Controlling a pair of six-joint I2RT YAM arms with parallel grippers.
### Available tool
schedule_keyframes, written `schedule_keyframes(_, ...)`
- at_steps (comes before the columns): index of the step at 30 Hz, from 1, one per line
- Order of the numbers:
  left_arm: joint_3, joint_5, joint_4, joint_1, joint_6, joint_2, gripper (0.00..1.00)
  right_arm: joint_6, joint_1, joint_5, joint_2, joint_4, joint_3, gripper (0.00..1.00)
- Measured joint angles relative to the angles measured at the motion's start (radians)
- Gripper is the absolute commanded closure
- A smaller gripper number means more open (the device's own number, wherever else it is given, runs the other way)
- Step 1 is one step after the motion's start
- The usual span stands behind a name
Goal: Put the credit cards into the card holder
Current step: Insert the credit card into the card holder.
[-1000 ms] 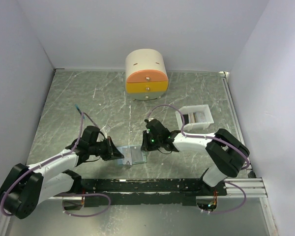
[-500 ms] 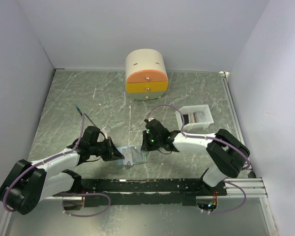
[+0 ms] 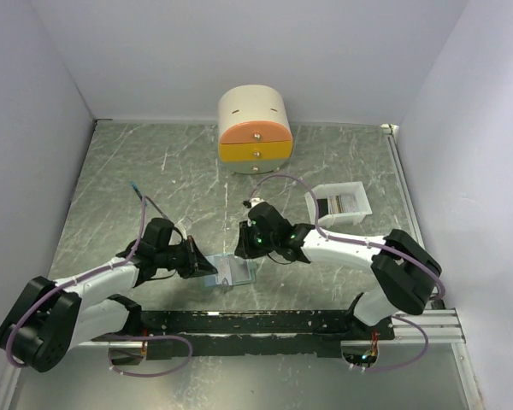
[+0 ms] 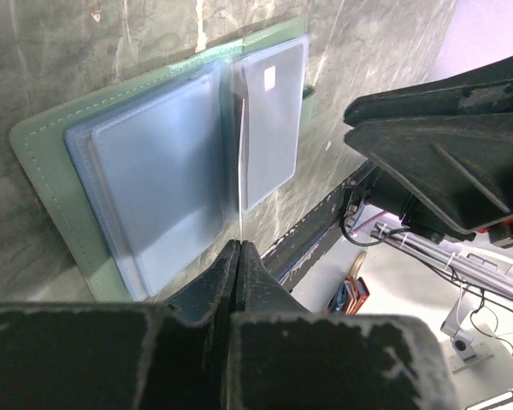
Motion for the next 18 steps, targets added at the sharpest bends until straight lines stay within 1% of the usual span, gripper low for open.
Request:
schedule_keyframes(7,0.003,0.014,0.010,0.000,0.000,0.045,0.93,-0.001,0.007,0.017,0.071,-0.020,0.000,0.82)
schedule_keyframes(18,0.003,0.011,0.044,0.001,0.026,0.082,0.93,0.000,0.008,0.044,0.079,-0.039,0.000,0.82)
